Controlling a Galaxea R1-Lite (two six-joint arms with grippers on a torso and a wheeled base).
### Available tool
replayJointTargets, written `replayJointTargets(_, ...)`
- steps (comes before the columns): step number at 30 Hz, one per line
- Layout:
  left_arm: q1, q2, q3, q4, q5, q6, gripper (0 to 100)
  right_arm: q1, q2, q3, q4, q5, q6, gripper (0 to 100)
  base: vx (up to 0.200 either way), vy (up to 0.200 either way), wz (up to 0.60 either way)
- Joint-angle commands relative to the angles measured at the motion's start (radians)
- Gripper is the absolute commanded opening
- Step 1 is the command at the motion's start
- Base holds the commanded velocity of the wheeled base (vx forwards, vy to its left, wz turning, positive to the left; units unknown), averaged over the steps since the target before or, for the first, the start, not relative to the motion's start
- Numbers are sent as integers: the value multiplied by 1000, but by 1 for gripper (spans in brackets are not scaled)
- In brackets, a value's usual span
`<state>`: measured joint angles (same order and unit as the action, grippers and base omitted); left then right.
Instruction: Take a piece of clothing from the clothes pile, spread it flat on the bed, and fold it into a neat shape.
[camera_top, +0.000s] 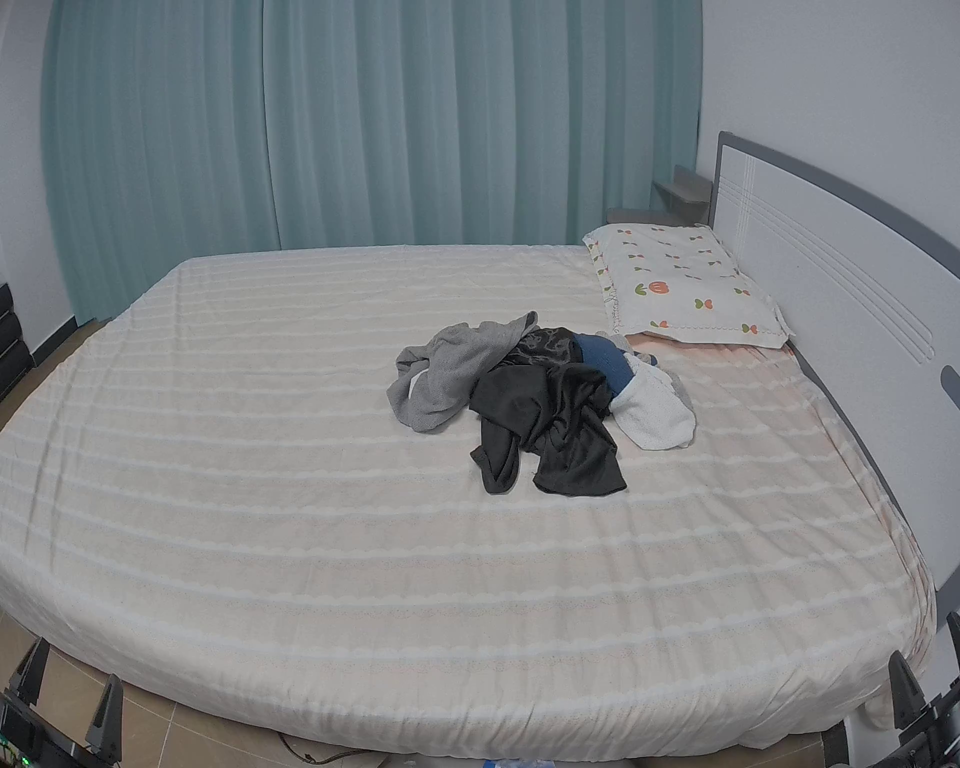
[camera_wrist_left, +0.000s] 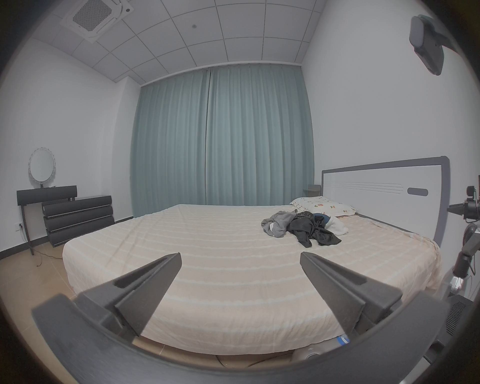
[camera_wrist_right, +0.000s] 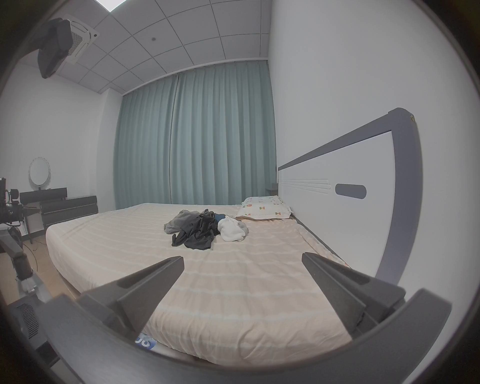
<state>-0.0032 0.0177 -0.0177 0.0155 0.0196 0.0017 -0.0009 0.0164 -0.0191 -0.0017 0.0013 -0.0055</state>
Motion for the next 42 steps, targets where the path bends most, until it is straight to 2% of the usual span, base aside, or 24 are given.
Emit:
replayJointTargets(1, 0, -18, 15, 0, 0, 0, 100, 13, 73, -189, 16, 13, 4, 100, 0, 0, 0)
replayJointTargets(5, 0, -18, 15, 0, 0, 0, 100, 36, 280, -212, 46, 57, 9, 100, 0, 0, 0)
replayJointTargets(8, 0, -18, 15, 0, 0, 0, 100, 44, 448, -234, 29, 80, 56, 100, 0, 0, 0)
replayJointTargets(11, 0, -18, 15, 0, 0, 0, 100, 48, 623, -249, -38, 85, 85, 100, 0, 0, 0)
replayJointTargets(14, 0, -18, 15, 0, 0, 0, 100, 79, 887, -283, -164, 112, 96, 100, 0, 0, 0)
replayJointTargets(16, 0, -18, 15, 0, 0, 0, 100, 84, 945, -292, -190, 114, 104, 100, 0, 0, 0)
replayJointTargets(17, 0, -18, 15, 0, 0, 0, 100, 91, 1113, -326, -253, 117, 130, 100, 0, 0, 0)
replayJointTargets(21, 0, -18, 15, 0, 0, 0, 100, 147, 1430, -443, -371, 109, 196, 100, 0, 0, 0)
replayJointTargets(24, 0, -18, 15, 0, 0, 0, 100, 188, 1630, -542, -452, 98, 302, 100, 0, 0, 0)
replayJointTargets(25, 0, -18, 15, 0, 0, 0, 100, 188, 1630, -542, -452, 98, 302, 100, 0, 0, 0)
replayJointTargets(26, 0, -18, 15, 0, 0, 0, 100, 209, 1748, -613, -498, 83, 355, 100, 0, 0, 0)
replayJointTargets(33, 0, -18, 15, 0, 0, 0, 100, 252, 2079, -915, -515, 2, 394, 100, 0, 0, 0)
replayJointTargets(38, 0, -18, 15, 0, 0, 0, 100, 286, 2237, -1081, -511, -26, 441, 100, 0, 0, 0)
replayJointTargets(42, 0, -18, 15, 0, 0, 0, 100, 292, 2337, -1187, -506, -35, 447, 100, 0, 0, 0)
